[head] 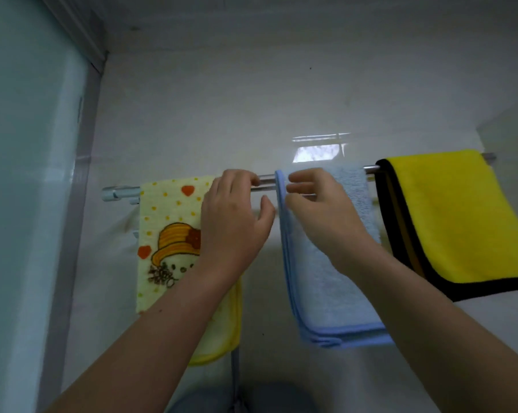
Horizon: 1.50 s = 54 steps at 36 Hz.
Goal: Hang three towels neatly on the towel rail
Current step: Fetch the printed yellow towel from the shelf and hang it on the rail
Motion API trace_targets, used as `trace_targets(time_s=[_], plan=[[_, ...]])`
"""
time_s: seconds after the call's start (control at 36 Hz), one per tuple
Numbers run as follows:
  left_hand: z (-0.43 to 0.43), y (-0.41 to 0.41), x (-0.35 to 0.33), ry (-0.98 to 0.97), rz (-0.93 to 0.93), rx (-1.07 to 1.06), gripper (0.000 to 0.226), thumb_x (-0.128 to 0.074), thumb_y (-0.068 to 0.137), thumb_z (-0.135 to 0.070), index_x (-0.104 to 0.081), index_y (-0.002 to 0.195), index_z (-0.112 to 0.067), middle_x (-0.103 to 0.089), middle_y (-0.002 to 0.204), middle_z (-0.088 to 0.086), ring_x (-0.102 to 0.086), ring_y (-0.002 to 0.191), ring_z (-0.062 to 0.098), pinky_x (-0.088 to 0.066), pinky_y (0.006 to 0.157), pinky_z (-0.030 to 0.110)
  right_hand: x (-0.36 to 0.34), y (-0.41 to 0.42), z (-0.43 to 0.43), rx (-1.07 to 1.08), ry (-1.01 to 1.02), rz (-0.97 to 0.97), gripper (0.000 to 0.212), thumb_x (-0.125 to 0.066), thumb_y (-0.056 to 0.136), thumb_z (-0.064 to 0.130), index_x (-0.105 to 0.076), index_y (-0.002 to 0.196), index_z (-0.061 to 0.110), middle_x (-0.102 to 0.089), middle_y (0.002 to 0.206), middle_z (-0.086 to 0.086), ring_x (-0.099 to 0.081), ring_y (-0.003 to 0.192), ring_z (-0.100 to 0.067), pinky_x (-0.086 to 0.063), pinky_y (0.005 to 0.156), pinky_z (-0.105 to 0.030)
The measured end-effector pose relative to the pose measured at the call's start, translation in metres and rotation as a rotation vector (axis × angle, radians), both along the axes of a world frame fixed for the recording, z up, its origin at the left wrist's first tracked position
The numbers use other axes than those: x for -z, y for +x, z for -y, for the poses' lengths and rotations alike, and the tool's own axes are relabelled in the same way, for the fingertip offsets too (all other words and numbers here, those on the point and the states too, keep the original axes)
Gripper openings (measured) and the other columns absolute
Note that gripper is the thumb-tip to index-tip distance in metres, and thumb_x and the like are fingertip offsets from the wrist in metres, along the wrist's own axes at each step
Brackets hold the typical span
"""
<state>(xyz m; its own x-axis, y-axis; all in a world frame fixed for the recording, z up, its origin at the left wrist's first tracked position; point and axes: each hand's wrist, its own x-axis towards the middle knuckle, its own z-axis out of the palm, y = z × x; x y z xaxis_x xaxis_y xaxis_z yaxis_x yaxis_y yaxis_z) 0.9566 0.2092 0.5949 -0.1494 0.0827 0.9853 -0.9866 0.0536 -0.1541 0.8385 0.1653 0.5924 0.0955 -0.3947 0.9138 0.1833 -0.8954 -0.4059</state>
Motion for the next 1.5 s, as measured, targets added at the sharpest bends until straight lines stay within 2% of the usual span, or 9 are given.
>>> trace_targets(time_s=[0.17,0.28,0.44,0.56,0.75,0.86,1.03,1.17,1.5], plan=[[0.024,-0.02,0.002,0.23,-0.289,0.277,0.046,-0.057,0.085,-0.037,-0.049,0.119,-0.007,-0.058,0.117,0.008,-0.057,0.103,0.023,-0.046,0.083,0.032,0.01,-0.04,0.032,0.266,-0.023,0.205,0.023,-0.053,0.086,0.01,-0.053,0.108,0.017,-0.056,0.112,0.0,-0.051,0.097,-0.008,-0.038,0.075,-0.02],[0.034,-0.026,0.0,0.374,-0.46,0.431,0.053,-0.056,0.086,-0.039,-0.049,0.124,-0.003,-0.059,0.103,0.004,-0.058,0.096,0.018,-0.043,0.078,0.027,0.016,-0.054,0.052,0.367,0.018,0.175,0.031,-0.053,0.085,0.012,-0.053,0.117,0.009,-0.056,0.119,-0.005,-0.052,0.105,-0.016,-0.036,0.077,-0.023],[0.038,-0.024,0.004,0.451,-0.561,0.582,0.022,-0.056,0.089,-0.027,-0.06,0.092,-0.005,-0.068,0.096,0.02,-0.064,0.09,0.033,-0.052,0.082,0.046,0.02,-0.058,0.066,0.249,0.195,0.077,0.039,-0.049,0.089,0.01,-0.049,0.128,0.007,-0.056,0.124,-0.002,-0.054,0.11,-0.019,-0.046,0.086,-0.032],[0.04,-0.014,0.004,0.393,-0.565,0.559,0.016,-0.055,0.09,-0.021,-0.058,0.084,-0.007,-0.059,0.073,0.008,-0.056,0.073,0.024,-0.048,0.069,0.035,0.022,-0.055,0.064,0.156,0.23,0.022,0.029,-0.049,0.091,0.009,-0.058,0.118,0.008,-0.064,0.113,-0.009,-0.06,0.101,-0.023,-0.05,0.086,-0.037],[0.04,-0.005,0.009,0.298,-0.547,0.53,0.01,-0.053,0.091,-0.02,-0.053,0.087,-0.011,-0.051,0.07,-0.002,-0.048,0.063,0.01,-0.037,0.054,0.02,0.022,-0.046,0.065,0.078,0.276,0.034,0.025,-0.051,0.092,0.013,-0.057,0.116,0.009,-0.061,0.11,-0.008,-0.06,0.097,-0.02,-0.05,0.076,-0.031],[0.041,-0.008,0.013,0.319,-0.557,0.554,0.01,-0.054,0.091,-0.02,-0.054,0.091,-0.01,-0.057,0.079,0.003,-0.055,0.074,0.017,-0.045,0.063,0.026,0.023,-0.046,0.067,0.066,0.307,0.052,0.026,-0.051,0.092,0.016,-0.057,0.116,0.008,-0.062,0.111,-0.009,-0.06,0.098,-0.023,-0.051,0.083,-0.037],[0.043,-0.01,0.031,0.465,-0.631,0.66,0.014,-0.062,0.085,-0.026,-0.058,0.091,-0.013,-0.066,0.092,0.008,-0.064,0.085,0.023,-0.053,0.076,0.039,0.042,-0.055,0.069,-0.065,0.384,-0.068,0.027,-0.057,0.089,0.025,-0.059,0.11,0.009,-0.066,0.104,-0.008,-0.065,0.086,-0.019,-0.05,0.062,-0.027],[0.051,-0.01,0.057,0.642,-0.69,0.822,0.02,-0.064,0.084,-0.023,-0.064,0.099,-0.009,-0.069,0.1,0.009,-0.066,0.09,0.024,-0.054,0.082,0.039,0.056,-0.059,0.069,-0.094,0.426,-0.11,0.026,-0.059,0.088,0.022,-0.063,0.103,0.001,-0.069,0.101,-0.013,-0.066,0.091,-0.029,-0.054,0.079,-0.041],[0.049,-0.008,0.091,0.61,-0.842,1.114,0.012,-0.064,0.082,-0.017,-0.063,0.093,-0.011,-0.072,0.087,0.003,-0.071,0.074,0.014,-0.056,0.059,0.022,0.073,-0.063,0.066,-0.183,0.453,-0.058,0.025,-0.059,0.087,0.022,-0.062,0.102,0.002,-0.069,0.101,-0.012,-0.066,0.092,-0.026,-0.054,0.08,-0.038]])
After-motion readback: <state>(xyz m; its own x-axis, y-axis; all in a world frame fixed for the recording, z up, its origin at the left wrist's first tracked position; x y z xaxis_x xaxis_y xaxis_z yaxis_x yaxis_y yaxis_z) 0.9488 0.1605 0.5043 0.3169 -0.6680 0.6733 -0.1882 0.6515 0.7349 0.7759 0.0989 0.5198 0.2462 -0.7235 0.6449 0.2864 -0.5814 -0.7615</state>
